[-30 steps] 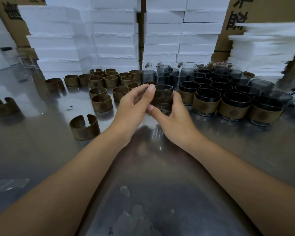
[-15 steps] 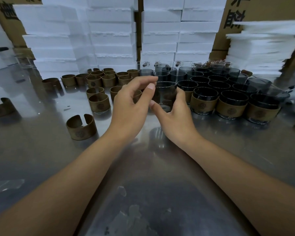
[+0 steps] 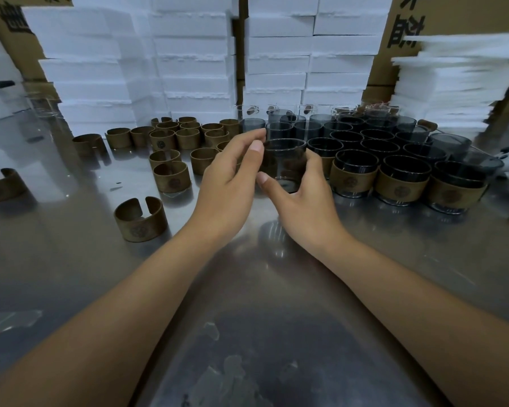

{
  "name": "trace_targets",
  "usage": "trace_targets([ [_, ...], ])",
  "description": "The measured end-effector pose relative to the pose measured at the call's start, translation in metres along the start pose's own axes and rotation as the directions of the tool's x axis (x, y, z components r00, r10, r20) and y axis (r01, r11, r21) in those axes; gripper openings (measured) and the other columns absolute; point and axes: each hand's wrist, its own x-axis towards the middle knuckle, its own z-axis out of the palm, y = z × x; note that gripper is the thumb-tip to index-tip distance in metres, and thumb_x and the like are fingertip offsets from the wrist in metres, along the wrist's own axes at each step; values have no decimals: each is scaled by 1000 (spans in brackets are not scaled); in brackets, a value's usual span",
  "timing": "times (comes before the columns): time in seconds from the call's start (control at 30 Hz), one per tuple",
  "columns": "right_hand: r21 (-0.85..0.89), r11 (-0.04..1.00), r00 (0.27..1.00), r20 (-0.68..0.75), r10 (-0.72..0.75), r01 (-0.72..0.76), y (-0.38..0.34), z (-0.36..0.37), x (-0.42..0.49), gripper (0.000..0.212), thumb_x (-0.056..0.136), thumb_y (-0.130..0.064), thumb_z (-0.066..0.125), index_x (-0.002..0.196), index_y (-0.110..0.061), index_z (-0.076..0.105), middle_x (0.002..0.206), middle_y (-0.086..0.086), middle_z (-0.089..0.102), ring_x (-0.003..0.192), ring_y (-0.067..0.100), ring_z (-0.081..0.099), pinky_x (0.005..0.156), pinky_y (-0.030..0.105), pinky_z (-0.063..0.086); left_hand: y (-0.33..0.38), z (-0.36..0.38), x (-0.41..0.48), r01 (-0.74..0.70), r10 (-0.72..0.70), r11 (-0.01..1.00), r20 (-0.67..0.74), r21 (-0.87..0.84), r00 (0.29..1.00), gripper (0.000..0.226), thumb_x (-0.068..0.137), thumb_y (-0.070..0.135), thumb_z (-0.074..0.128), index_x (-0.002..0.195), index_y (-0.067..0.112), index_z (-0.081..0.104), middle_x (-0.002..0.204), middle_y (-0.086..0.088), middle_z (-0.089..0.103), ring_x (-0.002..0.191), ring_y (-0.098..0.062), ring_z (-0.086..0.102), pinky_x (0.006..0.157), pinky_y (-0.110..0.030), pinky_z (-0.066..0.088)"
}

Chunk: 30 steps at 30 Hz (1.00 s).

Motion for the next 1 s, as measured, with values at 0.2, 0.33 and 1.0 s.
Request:
trace_targets([
  [0.2, -39, 998, 997, 54, -52, 54, -1, 1, -2, 55, 79, -24, 77, 118, -29, 39, 111, -15, 56, 104, -2, 55, 84, 4, 41, -3, 0, 2, 51, -51, 998, 6, -37, 999, 36, 104, 28, 32, 132, 21, 54, 122, 14, 58, 107, 17, 47, 80, 5, 32],
  [0.33, -45, 997, 994, 89, -57, 61, -1, 1, -3, 58, 77, -22, 78, 122, -25, 41, 106, -21, 53, 104, -2, 55, 87, 8, 41, -3, -1, 4, 71, -71, 997, 15, -32, 997, 36, 104, 29, 30, 130, 24, 54, 122, 14, 58, 103, 20, 47, 77, 7, 30],
  [1.0, -35, 999, 994, 105, -13, 17, -2, 2, -1, 54, 77, -18, 76, 123, -17, 48, 106, -13, 59, 99, -1, 57, 81, 4, 43, 6, 6, -4, -192, 189, 978, 41, 78, 981, 32, 96, 31, 33, 111, 29, 62, 104, 26, 57, 118, -5, 49, 100, -22, 39],
])
